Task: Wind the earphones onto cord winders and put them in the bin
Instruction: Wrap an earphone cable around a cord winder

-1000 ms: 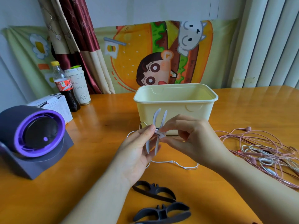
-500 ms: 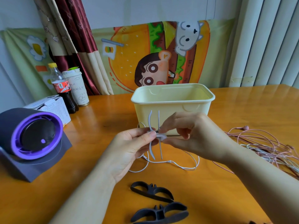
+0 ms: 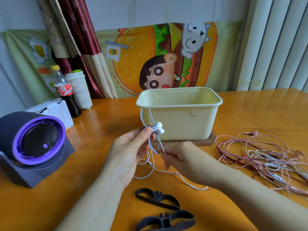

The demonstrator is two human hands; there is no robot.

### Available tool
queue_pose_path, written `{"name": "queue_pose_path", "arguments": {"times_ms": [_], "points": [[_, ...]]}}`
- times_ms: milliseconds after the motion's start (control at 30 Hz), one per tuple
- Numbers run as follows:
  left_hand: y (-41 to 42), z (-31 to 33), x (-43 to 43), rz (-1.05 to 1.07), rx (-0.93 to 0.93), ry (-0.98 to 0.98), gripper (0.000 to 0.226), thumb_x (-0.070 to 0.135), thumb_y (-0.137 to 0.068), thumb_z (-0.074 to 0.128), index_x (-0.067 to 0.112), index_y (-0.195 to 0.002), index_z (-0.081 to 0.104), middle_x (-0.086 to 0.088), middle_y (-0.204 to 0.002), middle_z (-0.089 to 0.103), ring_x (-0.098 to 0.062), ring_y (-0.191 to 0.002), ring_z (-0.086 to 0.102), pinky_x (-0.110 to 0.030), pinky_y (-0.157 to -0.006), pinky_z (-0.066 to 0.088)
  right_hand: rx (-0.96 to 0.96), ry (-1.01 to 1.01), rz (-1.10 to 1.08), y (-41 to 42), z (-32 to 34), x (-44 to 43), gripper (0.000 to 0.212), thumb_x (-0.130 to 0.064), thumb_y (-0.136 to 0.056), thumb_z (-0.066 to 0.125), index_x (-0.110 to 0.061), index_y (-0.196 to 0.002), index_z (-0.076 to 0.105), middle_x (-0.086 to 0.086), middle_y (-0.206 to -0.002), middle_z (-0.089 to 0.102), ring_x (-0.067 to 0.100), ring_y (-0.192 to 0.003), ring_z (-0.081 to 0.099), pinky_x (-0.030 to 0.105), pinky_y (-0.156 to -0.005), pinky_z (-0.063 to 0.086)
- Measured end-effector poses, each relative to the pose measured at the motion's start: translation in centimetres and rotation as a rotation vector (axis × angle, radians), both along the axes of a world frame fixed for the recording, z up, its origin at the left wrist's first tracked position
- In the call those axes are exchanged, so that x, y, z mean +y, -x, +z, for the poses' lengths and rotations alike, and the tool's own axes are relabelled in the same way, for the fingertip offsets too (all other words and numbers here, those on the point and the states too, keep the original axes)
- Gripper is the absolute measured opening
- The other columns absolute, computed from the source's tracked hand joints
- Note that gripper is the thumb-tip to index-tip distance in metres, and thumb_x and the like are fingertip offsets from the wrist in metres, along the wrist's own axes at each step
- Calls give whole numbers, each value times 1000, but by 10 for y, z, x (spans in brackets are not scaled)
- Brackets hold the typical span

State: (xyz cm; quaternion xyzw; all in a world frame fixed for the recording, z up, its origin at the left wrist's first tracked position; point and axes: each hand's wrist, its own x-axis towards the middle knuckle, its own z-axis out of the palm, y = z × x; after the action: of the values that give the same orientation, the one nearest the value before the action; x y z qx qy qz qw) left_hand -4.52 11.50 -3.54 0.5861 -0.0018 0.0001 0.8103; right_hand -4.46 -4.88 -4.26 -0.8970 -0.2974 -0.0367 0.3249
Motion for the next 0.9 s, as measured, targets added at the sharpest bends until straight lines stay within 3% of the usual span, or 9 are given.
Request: {"name": "queue_pose_path", "arguments": {"times_ms": [167,300,400,533,633,800,900], "points": [[1,-2,0,40,-56,-132,22,26,-79,66,18,-95,77,0,-96,77,-6,-92,67,-21,-86,48,60,203,47,10,20,-3,22,-27,-99,46,-21,-106,66,-2,-76,67,10,-68,58,19,-61,43],[1,-3,0,70,-166,-431,13,15,-87,68,26,-93,72,10,-87,77,2,-84,70,-7,-71,48,-134,179,-25,12,44,-16,30,-32,-95,50,-9,-91,68,7,-74,64,19,-65,53,28,-58,42],[3,-3,-5,10,-202,-559,13,19,-83,74,27,-92,71,13,-85,76,-1,-85,71,-16,-78,53,-190,113,-147,9,58,-31,17,-35,-86,64,-19,-84,72,-7,-71,67,10,-68,59,23,-59,47],[8,-7,-12,-58,-224,-727,16,22,-83,75,35,-91,70,16,-87,75,0,-87,69,-29,-82,56,-185,-9,-228,6,68,-45,16,-38,-80,67,-23,-76,71,-7,-64,67,7,-62,61,23,-55,48],[12,-7,-15,-182,-294,-702,19,21,-82,74,33,-97,71,15,-93,75,-1,-92,69,-24,-82,55,-100,-127,-231,-1,66,-51,19,-39,-82,65,-24,-73,69,-8,-56,63,3,-51,56,16,-49,43],[16,-2,-16,-292,-400,-467,24,22,-75,72,20,-99,72,6,-97,76,-9,-93,70,-21,-81,52,218,-352,-196,-16,40,-47,35,-51,-77,60,-16,-70,65,-10,-48,42,7,-46,34,20,-47,28],[10,-2,-12,-239,-421,-269,24,27,-75,80,17,-97,75,-4,-105,75,-16,-99,70,-22,-84,52,360,-409,-130,-16,21,-34,33,-38,-89,57,-14,-67,58,-8,-51,42,10,-51,32,23,-50,28]]}}
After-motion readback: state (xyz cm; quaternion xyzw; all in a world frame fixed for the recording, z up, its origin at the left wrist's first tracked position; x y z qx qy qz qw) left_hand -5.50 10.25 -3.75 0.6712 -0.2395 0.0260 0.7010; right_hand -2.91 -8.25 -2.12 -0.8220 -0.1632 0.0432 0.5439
